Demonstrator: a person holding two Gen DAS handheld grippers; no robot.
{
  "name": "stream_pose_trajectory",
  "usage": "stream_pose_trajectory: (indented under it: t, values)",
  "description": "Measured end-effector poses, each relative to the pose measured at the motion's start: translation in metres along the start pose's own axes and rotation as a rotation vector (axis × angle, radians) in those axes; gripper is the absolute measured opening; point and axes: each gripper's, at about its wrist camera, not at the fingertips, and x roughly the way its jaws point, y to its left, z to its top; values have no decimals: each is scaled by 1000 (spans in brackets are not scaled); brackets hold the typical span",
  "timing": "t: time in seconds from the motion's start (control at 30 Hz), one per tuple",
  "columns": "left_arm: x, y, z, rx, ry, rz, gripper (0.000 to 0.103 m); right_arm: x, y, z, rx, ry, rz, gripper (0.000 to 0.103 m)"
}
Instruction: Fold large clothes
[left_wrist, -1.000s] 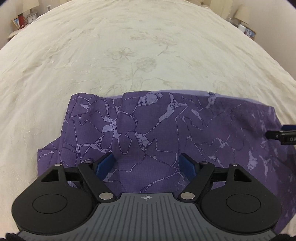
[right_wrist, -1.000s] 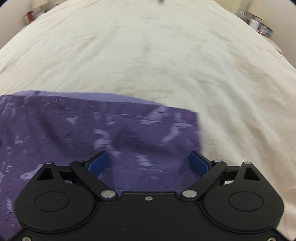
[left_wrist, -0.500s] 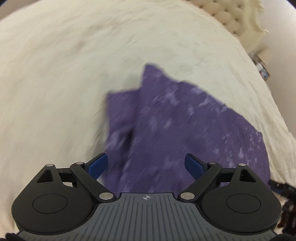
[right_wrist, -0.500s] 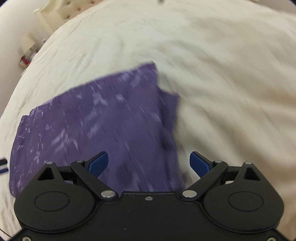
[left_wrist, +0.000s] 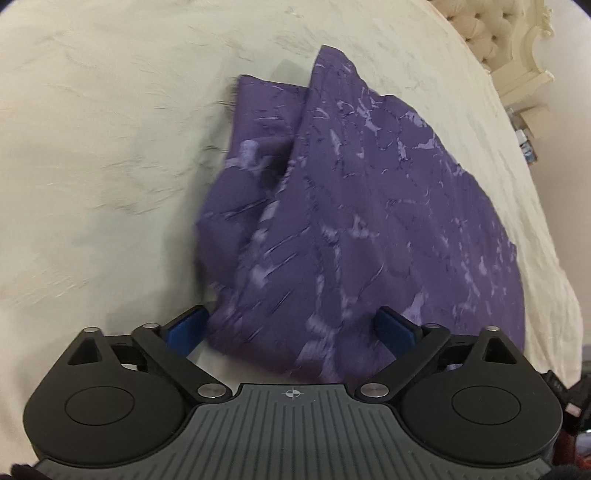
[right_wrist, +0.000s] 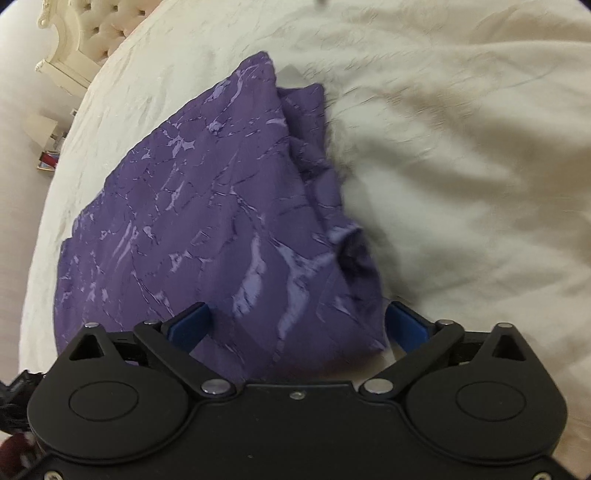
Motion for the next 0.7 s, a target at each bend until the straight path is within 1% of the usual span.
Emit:
stream_pose_trajectory:
  t: [0.13, 0.33, 0.43, 0.53, 0.57, 0.6, 0.63, 0.67, 0.7]
  values:
    - [16, -5, 14, 3, -11, -16, 103, 16, 2, 11, 32, 10, 19, 103]
    - [23, -4, 23, -27, -23, -34, 102, 26, -1, 22, 87, -18, 62, 103]
    - [21, -3, 23, -47, -16, -33, 102, 29, -2, 26, 106, -33, 79, 103]
    - [21, -8, 26, -49, 13, -43, 99, 30, -1, 27, 121, -39, 82, 103]
    - [20, -9, 27, -47, 20, -48, 92, 31, 1, 27, 119, -39, 81, 103]
    - [20, -10, 27, -44, 24, -52, 83, 31, 1, 27, 115, -37, 81, 103]
    - [19, -12, 27, -42, 24, -56, 78, 31, 2, 27, 110, -34, 81, 103]
    - [17, -12, 27, -41, 17, -59, 64, 30, 3, 27, 102, -30, 80, 99]
    - [15, -12, 26, -41, 10, -66, 51, 30, 6, 27, 94, -25, 76, 87]
